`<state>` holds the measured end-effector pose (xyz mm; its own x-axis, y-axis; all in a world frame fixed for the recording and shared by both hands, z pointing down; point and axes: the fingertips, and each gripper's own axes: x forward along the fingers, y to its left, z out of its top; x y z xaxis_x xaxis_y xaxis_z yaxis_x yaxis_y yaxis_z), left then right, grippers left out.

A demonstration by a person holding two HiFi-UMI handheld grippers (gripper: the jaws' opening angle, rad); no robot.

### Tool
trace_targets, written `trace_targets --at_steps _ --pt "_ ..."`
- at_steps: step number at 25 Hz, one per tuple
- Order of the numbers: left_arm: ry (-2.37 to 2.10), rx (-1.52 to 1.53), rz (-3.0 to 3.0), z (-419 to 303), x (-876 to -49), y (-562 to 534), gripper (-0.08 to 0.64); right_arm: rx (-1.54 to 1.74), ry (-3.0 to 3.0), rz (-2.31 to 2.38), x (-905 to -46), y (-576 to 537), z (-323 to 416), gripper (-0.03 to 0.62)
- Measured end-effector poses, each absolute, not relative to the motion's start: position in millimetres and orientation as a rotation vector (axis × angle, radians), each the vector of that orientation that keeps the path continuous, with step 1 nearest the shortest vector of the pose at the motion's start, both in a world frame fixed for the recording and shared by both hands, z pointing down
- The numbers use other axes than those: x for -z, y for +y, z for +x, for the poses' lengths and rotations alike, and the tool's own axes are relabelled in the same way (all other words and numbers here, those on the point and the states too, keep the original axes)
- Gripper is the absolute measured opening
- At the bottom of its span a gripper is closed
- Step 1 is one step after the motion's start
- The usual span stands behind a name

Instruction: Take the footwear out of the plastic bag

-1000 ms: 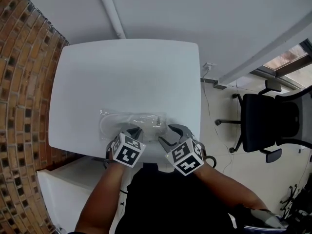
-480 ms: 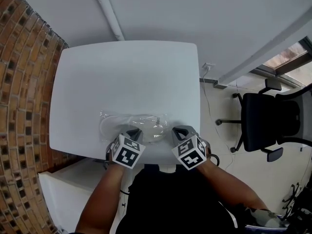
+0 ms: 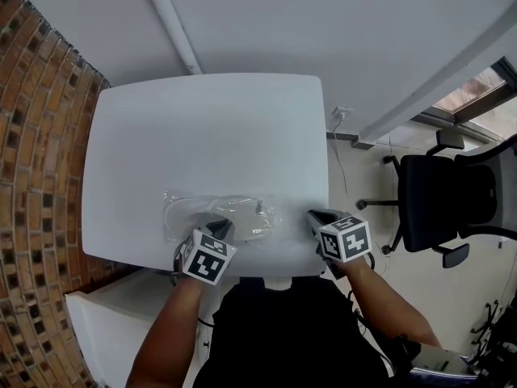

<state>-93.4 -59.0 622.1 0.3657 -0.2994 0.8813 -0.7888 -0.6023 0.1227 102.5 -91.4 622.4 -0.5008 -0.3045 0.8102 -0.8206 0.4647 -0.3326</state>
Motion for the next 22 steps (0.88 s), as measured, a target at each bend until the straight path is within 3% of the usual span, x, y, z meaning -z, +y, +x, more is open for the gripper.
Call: trace_targets --at_steps 6,11,22 --pt "-0.939 -1.182 2.094 -94.8 -622.2 -59.2 0.037 -0.536 -2.232 0.81 -574.5 -108.1 64.3 0.016" --pt "-0.938 -1.18 2.09 -93.3 -622.2 -59.3 0.035 -0.148 -2.139 0.569 -602.1 -105.4 18.2 0.032" --pt "-0.989 -1.114 2.078 -95.6 -621.3 -61.3 0.028 -0.281 -2.08 0.564 -639.2 -110.9 42.3 0.031"
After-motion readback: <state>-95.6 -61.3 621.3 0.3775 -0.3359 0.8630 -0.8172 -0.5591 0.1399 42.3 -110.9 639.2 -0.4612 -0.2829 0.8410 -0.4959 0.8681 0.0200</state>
